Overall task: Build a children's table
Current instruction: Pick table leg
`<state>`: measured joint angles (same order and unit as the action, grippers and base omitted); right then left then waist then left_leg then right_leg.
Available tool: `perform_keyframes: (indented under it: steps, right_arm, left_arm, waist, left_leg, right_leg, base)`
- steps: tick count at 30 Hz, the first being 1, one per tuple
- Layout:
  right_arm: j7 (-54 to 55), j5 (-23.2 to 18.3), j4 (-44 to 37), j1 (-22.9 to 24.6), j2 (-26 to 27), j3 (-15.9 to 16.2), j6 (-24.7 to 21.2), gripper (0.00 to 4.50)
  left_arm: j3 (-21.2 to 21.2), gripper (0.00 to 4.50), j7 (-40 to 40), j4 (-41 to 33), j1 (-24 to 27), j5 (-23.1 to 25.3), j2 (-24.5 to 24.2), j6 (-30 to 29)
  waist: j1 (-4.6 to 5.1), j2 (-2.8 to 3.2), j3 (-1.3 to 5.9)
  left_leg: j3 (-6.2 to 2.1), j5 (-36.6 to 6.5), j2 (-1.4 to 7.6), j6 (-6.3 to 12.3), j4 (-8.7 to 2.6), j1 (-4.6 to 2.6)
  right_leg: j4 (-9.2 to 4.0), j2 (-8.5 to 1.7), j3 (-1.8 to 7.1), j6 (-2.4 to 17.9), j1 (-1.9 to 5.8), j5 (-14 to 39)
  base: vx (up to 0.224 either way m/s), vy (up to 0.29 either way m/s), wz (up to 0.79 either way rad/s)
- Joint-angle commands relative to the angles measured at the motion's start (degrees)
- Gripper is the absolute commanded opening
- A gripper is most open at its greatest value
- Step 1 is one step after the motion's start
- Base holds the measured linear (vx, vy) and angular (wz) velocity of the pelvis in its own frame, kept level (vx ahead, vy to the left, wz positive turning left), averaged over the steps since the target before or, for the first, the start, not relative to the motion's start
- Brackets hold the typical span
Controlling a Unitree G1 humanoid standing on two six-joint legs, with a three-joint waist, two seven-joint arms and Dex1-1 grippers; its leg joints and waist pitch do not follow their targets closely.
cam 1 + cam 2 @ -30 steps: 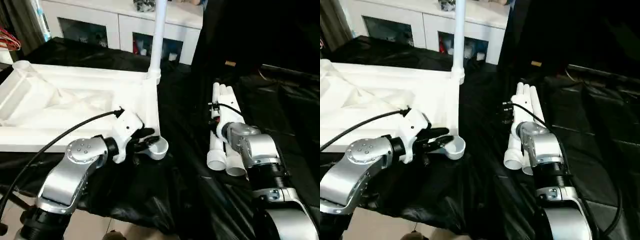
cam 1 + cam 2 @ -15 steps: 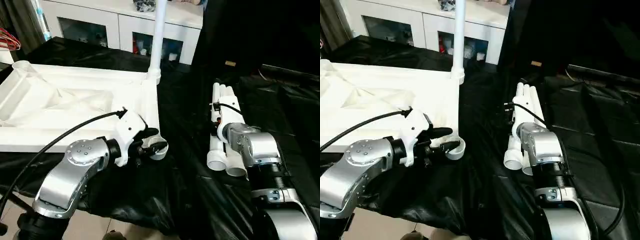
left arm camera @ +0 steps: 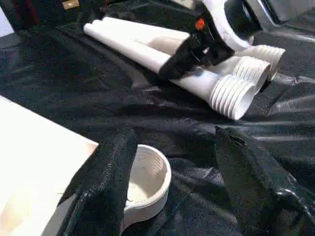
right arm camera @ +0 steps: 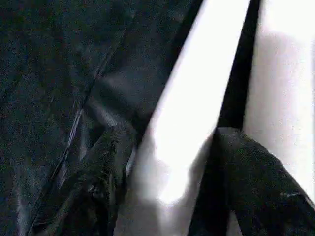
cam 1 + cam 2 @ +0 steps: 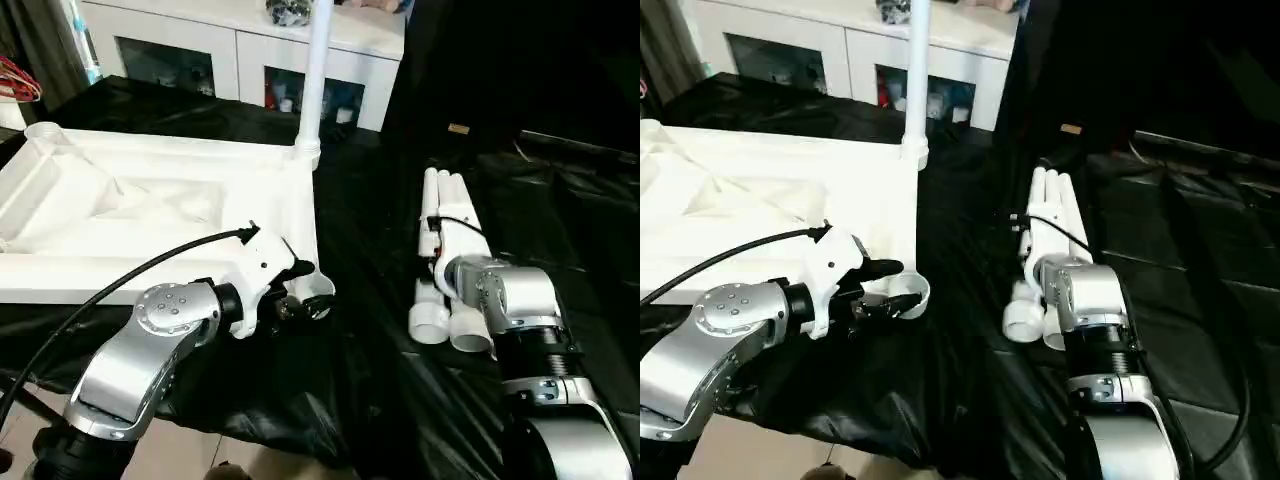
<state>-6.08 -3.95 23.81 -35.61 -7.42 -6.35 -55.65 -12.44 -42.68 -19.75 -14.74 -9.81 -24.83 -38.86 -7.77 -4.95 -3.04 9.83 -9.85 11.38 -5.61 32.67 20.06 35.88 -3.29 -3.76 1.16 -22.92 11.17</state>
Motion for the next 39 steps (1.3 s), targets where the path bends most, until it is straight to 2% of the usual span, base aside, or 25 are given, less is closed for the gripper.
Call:
perform_keyframes:
  steps: [1,3,8,10,12,13,18,21,23,25,26,29,30,33,34,35,36,37,38,39]
  right_arm:
    - [0.16,-1.22,0.61,0.14,0.1,-1.86,-0.66,2.97]
    - [-0.18,-2.2,0.58,-0.26,0.51,-2.91,-1.48,2.97]
    - [-0.34,-1.94,2.23,-0.57,0.01,-2.53,-2.43,2.97]
    - [-0.42,-2.16,3.15,-0.63,-0.18,-2.56,-2.74,2.67]
    - [-0.54,-2.12,3.69,-0.62,-0.39,-2.39,-2.74,2.57]
    - [-0.81,-2.06,4.23,-0.65,-0.71,-2.18,-2.57,2.43]
    - [-1.05,-2.29,5.72,-1.34,-1.16,-2.88,-2.23,2.12]
    - [-0.85,-2.72,7.57,-2.19,-1.61,-3.92,-1.49,1.87]
    - [-0.48,-3.56,8.54,-2.76,-2.0,-5.39,-0.5,1.83]
    - [-0.35,-4.25,8.92,-3.15,-2.31,-6.59,0.33,1.82]
    - [-0.62,-4.99,8.5,-3.17,-2.25,-7.47,1.05,1.82]
    - [-1.88,-6.87,7.78,-3.39,-2.24,-9.17,2.33,1.81]
    - [-2.43,-7.23,7.91,-3.71,-2.51,-9.41,2.68,1.81]
    - [-5.65,-10.16,7.53,-4.19,-2.35,-11.42,4.13,1.81]
    - [-6.75,-11.65,7.29,-4.23,-2.09,-12.59,5.27,1.81]
    - [-7.34,-12.53,7.29,-4.34,-1.91,-13.32,6.12,1.81]
    - [-9.52,-14.31,5.8,-3.8,-1.29,-14.22,8.83,1.81]
    - [-11.71,-15.64,4.28,-3.11,-0.81,-14.54,11.65,1.81]
    - [-15.0,-16.54,1.63,-1.74,-0.86,-13.52,13.73,1.81]
    - [-15.7,-16.57,1.09,-1.44,-1.04,-13.01,13.65,1.81]
  left_arm:
    - [-1.15,2.94,0.38,-0.94,-0.12,0.1,-0.35,-0.2]
    - [-1.23,2.94,0.47,-0.93,-0.2,-0.04,-0.29,-0.22]
    - [-1.37,2.94,0.73,-0.72,-0.65,-0.19,0.12,-0.12]
    - [-1.42,3.05,0.8,-0.68,-0.87,-0.26,0.3,-0.16]
    - [-1.5,3.05,0.89,-0.66,-1.05,-0.29,0.4,-0.23]
    - [-1.7,3.05,1.1,-0.6,-1.32,-0.3,0.61,-0.34]
    - [-2.23,3.05,1.31,-0.38,-1.9,-0.08,0.71,0.05]
    - [-2.5,3.05,1.5,0.09,-2.43,0.23,1.05,0.5]
    - [-2.5,3.05,2.23,0.83,-3.08,0.55,1.75,1.06]
    - [-2.28,3.05,3.52,1.76,-3.82,1.04,2.65,1.85]
    - [-1.71,3.05,4.79,2.57,-4.35,1.33,3.51,2.49]
    - [-0.26,3.05,7.5,4.26,-5.71,1.43,5.54,2.99]
    - [0.03,3.05,8.03,4.8,-6.41,1.25,6.21,2.72]
    - [3.03,3.05,11.94,8.11,-9.0,0.03,10.15,2.9]
    - [4.39,3.05,13.61,9.69,-10.12,-0.56,11.85,2.81]
    - [5.23,3.05,14.56,10.77,-10.88,-0.94,12.84,2.74]
    - [6.95,3.05,15.46,11.94,-11.9,-2.66,14.65,1.55]
    - [8.58,3.05,16.08,13.15,-12.88,-4.42,16.23,0.46]
    - [10.85,3.05,16.49,14.81,-14.28,-7.38,18.47,-1.31]
    - [11.36,3.05,16.54,15.3,-14.67,-8.0,18.96,-1.63]
  waist:
    - [0.28,0.64,3.34]
    - [0.25,0.63,3.36]
    - [0.32,0.53,3.45]
    - [0.24,0.47,3.5]
    - [0.24,0.51,3.48]
    - [0.25,0.28,3.48]
    - [0.24,0.11,3.41]
    - [0.3,0.2,3.43]
    - [0.24,0.68,3.44]
    - [0.16,0.75,3.47]
    - [0.05,1.1,3.51]
    - [0.0,1.15,3.63]
    - [0.01,1.51,3.64]
    - [-0.12,1.36,3.72]
    - [-0.29,1.73,3.78]
    - [-0.18,1.63,3.75]
    - [-0.3,2.3,3.84]
    - [-0.18,2.31,3.85]
    - [-0.27,2.3,3.87]
    - [-0.26,2.11,3.92]
  left_leg:
    - [-0.25,-10.1,1.29,-3.75,-3.47,-0.38]
    - [-0.23,-10.03,1.3,-3.71,-3.45,-0.44]
    - [-0.25,-8.83,1.3,-3.81,-3.41,-0.31]
    - [-0.23,-8.38,1.29,-3.79,-3.36,-0.32]
    - [-0.21,-8.47,1.31,-3.79,-3.34,-0.34]
    - [-0.18,-8.45,1.29,-3.71,-3.32,-0.31]
    - [-0.2,-9.2,1.31,-3.91,-3.34,-0.36]
    - [-0.21,-10.01,1.31,-4.13,-3.26,-0.42]
    - [-0.27,-9.86,1.27,-4.22,-3.24,-0.33]
    - [-0.23,-10.49,1.26,-4.37,-3.17,-0.52]
    - [-0.3,-10.73,1.25,-4.35,-3.18,-0.49]
    - [-0.49,-10.89,1.27,-4.35,-3.15,-0.28]
    - [-0.41,-11.13,1.23,-4.29,-3.08,-0.34]
    - [-0.43,-10.2,1.16,-3.72,-2.91,-0.09]
    - [-0.45,-9.45,1.13,-3.36,-2.88,-0.07]
    - [-0.37,-9.54,1.12,-3.06,-2.78,0.06]
    - [-0.42,-9.58,1.14,-3.1,-2.72,-0.09]
    - [-0.41,-9.49,1.17,-2.69,-2.62,0.18]
    - [-0.51,-8.69,1.17,-2.11,-2.58,0.3]
    - [-0.29,-7.95,1.01,-1.68,-2.38,0.4]
  right_leg:
    - [-4.28,-4.14,3.02,3.74,2.66,11.94]
    - [-4.29,-4.11,3.03,3.57,2.58,12.15]
    - [-4.05,-4.06,2.96,3.96,2.68,10.62]
    - [-3.98,-4.07,2.98,4.02,2.76,9.94]
    - [-3.99,-4.08,2.98,4.07,2.72,9.84]
    - [-3.99,-4.05,2.97,4.04,2.74,9.88]
    - [-4.14,-4.14,2.94,3.7,2.69,11.6]
    - [-4.25,-4.14,2.92,3.53,2.58,12.85]
    - [-4.17,-4.14,2.96,3.5,2.62,12.23]
    - [-4.28,-4.04,2.92,3.56,2.51,12.26]
    - [-4.25,-4.1,2.91,3.66,2.59,12.03]
    - [-4.18,-4.15,2.8,3.92,2.87,10.98]
    - [-4.3,-4.01,2.81,4.27,2.75,10.16]
    - [-4.04,-4.07,2.79,5.42,3.15,8.01]
    - [-3.93,-4.16,2.8,5.74,3.21,7.31]
    - [-4.07,-4.17,2.77,5.94,3.27,7.56]
    - [-4.02,-4.19,2.75,6.16,3.18,7.42]
    - [-3.94,-4.3,2.76,6.85,3.37,6.74]
    - [-3.88,-4.28,2.69,7.33,3.46,6.08]
    - [-3.89,-4.16,2.73,7.59,3.56,5.31]
  base:
    - [0.0,0.0,0.0]
    - [0.0,0.0,0.0]
    - [0.0,0.0,0.0]
    - [0.0,0.0,0.0]
    - [0.0,0.0,0.0]
    - [0.0,0.0,0.0]
    - [0.0,0.0,0.0]
    - [0.0,0.0,0.0]
    - [0.0,0.0,0.0]
    - [0.0,0.0,0.0]
    - [0.0,0.0,0.0]
    - [0.0,0.0,0.0]
    - [0.0,0.0,0.0]
    - [0.0,0.0,0.0]
    - [0.0,0.0,0.0]
    - [0.0,0.0,0.0]
    - [0.0,0.0,0.0]
    - [0.0,0.0,0.0]
    - [0.0,0.0,0.0]
    - [0.0,0.0,0.0]
